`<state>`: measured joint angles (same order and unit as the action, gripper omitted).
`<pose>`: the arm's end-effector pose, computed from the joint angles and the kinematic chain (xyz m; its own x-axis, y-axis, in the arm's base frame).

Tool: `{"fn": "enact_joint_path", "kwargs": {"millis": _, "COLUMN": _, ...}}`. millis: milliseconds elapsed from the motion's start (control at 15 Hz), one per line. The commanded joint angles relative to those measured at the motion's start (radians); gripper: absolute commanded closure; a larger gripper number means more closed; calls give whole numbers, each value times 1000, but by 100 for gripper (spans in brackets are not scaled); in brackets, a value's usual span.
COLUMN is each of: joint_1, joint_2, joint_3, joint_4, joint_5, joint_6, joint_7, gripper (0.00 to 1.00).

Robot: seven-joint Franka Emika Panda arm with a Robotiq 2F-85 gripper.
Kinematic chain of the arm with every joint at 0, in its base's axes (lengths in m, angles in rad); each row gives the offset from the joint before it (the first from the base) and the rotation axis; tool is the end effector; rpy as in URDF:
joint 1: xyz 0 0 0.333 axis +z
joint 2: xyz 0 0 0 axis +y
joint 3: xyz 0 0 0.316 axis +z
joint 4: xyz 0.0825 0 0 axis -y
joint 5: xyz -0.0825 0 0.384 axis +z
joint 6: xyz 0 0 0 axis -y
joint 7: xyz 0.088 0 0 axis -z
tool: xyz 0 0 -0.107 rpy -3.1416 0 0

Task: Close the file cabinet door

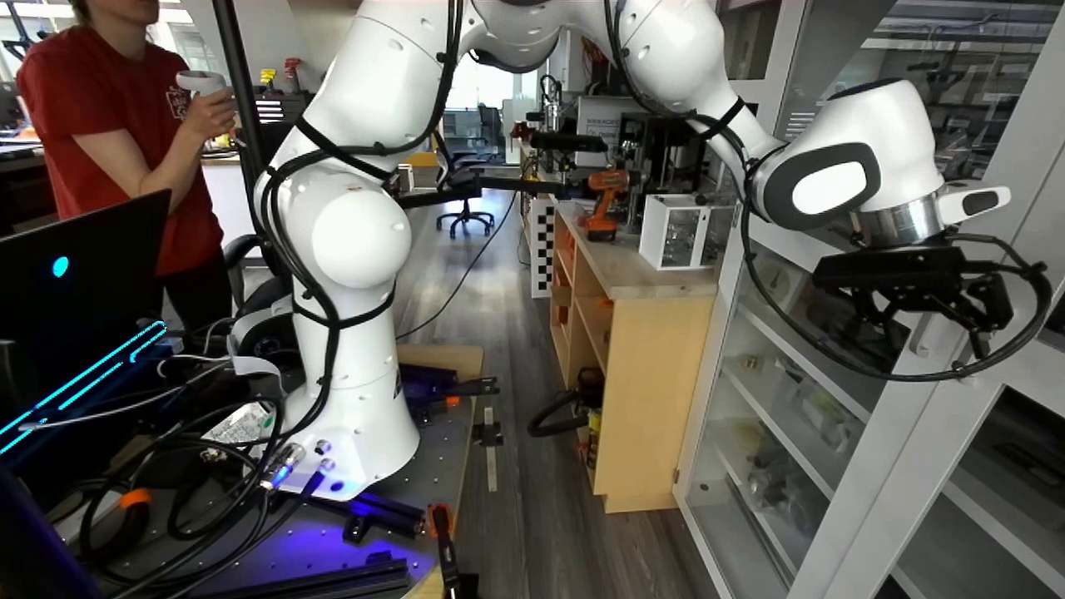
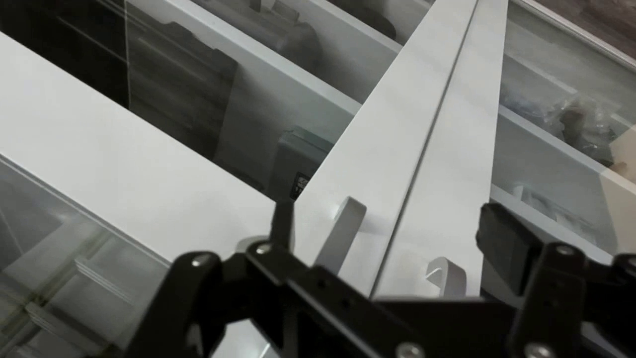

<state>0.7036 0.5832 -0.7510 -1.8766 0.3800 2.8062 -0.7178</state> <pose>0.6731 0.0074 0.3294 0.7787 0.5381 0.3225 0.3960 -0.8203 0.4126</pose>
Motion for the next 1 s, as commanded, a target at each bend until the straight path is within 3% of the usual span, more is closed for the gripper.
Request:
{"fn": "enact_joint_path", "kwargs": {"millis": 0, "joint_1": 30, "joint_2": -94, "joint_3": -27, "joint_4": -69, "joint_5": -282, "joint_6": -67, "joint_7": 256, "gripper": 0}}
{"fn": "enact_joint_path", "kwargs": {"millis": 400, "joint_1": -56, "joint_2": -260, "joint_3": 88, "joint_4": -109, "joint_5": -725, "joint_6": -255, "joint_7": 632, "gripper": 0}}
{"fn": "enact_joint_path", "kwargs": {"millis": 600, "joint_1": -152, "joint_2": -353, "joint_3": 208, "joint_4": -129, "joint_5": -831, "joint_6": -360, "joint_7": 738, "gripper": 0}}
{"fn": "enact_joint_path", "kwargs": {"millis": 800, "joint_1": -305, "joint_2": -427, "joint_3": 380, "joint_4": -148, "joint_5": -865, "joint_6": -455, "joint_7": 800, "gripper": 0}}
{"fn": "enact_joint_path", "kwargs": {"millis": 867, "joint_1": -358, "joint_2": -355, "joint_3": 431, "joint_4": -89, "joint_5": -874, "joint_6": -420, "joint_7": 780, "gripper": 0}}
{"fn": "enact_joint_path", "kwargs": {"millis": 933, "joint_1": -388, "joint_2": -374, "joint_3": 465, "joint_4": -96, "joint_5": -871, "joint_6": -440, "joint_7": 784, "gripper": 0}}
